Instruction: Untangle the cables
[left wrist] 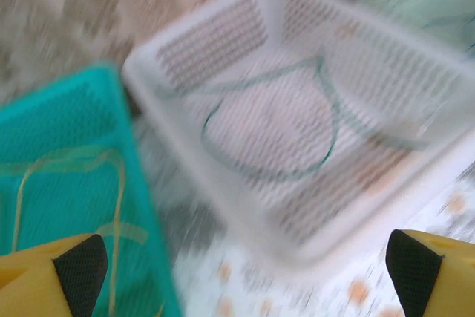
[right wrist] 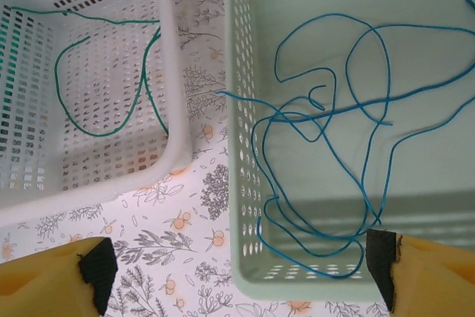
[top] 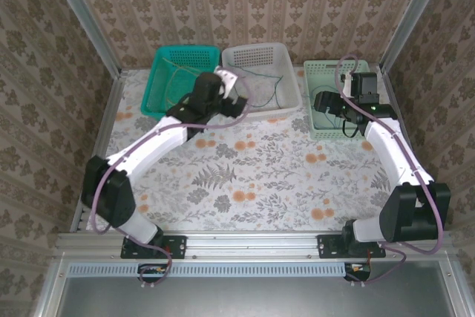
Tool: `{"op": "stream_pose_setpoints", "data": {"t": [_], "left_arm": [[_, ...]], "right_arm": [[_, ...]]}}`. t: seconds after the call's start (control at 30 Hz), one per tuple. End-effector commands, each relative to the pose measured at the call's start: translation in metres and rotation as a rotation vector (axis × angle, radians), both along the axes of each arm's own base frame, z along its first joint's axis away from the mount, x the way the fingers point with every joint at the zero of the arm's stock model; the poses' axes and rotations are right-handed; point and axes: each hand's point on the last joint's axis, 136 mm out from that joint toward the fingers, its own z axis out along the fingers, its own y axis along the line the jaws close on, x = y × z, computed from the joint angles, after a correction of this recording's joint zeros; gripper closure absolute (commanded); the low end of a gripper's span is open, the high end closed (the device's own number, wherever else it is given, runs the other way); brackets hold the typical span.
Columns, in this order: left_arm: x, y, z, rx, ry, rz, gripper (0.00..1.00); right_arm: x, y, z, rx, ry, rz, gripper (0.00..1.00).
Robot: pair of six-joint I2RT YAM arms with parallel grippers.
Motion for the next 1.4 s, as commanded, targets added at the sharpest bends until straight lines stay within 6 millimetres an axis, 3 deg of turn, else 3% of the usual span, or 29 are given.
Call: {"op": "stream_pose_setpoints", "data": {"t": [0.0, 0.1, 0.23, 0.43, 0.5, 0.73, 0.87, 1.0, 1.1, 1.23, 1.37], "left_arm": [[-0.015, 0.056, 0.012, -0.067, -0.022, 0.180, 0.00], [-0.034, 0.103, -0.010, -0.087, 0.016, 0.295, 0.00], [-0.054, 0.148, -0.027, -0.149, 0.019, 0.391, 0.00], [-0.067, 0.171, -0.048, -0.174, 0.087, 0.453, 0.00], [-0.070, 0.178, -0.053, -0.162, 0.107, 0.484, 0.00], [-0.081, 0.191, -0.060, -0.174, 0.103, 0.513, 0.00], [-0.087, 0.198, -0.065, -0.177, 0.113, 0.526, 0.00], [-0.090, 0.206, -0.071, -0.182, 0.126, 0.548, 0.00], [-0.089, 0.208, -0.073, -0.197, 0.132, 0.553, 0.00], [-0.086, 0.207, -0.074, -0.208, 0.134, 0.547, 0.00], [-0.082, 0.212, -0.076, -0.173, 0.148, 0.570, 0.00]], "right_arm": [[0.025, -0.009, -0.012, -0.038, 0.002, -0.019, 0.12], [0.037, -0.005, -0.032, -0.029, 0.089, 0.003, 0.18], [0.043, -0.014, -0.063, -0.120, 0.172, 0.041, 0.22], [0.053, -0.023, -0.106, -0.193, 0.325, 0.061, 0.30], [0.059, -0.026, -0.114, -0.202, 0.336, 0.046, 0.36], [0.084, -0.035, -0.130, -0.236, 0.360, -0.014, 0.41], [0.090, -0.058, -0.132, -0.210, 0.377, -0.131, 0.41], [0.083, -0.088, -0.130, -0.157, 0.391, -0.237, 0.42], [0.077, -0.098, -0.129, -0.161, 0.412, -0.251, 0.40], [0.079, -0.075, -0.117, -0.089, 0.364, -0.165, 0.29], [0.076, -0.043, -0.084, -0.141, 0.280, -0.028, 0.18]]}}
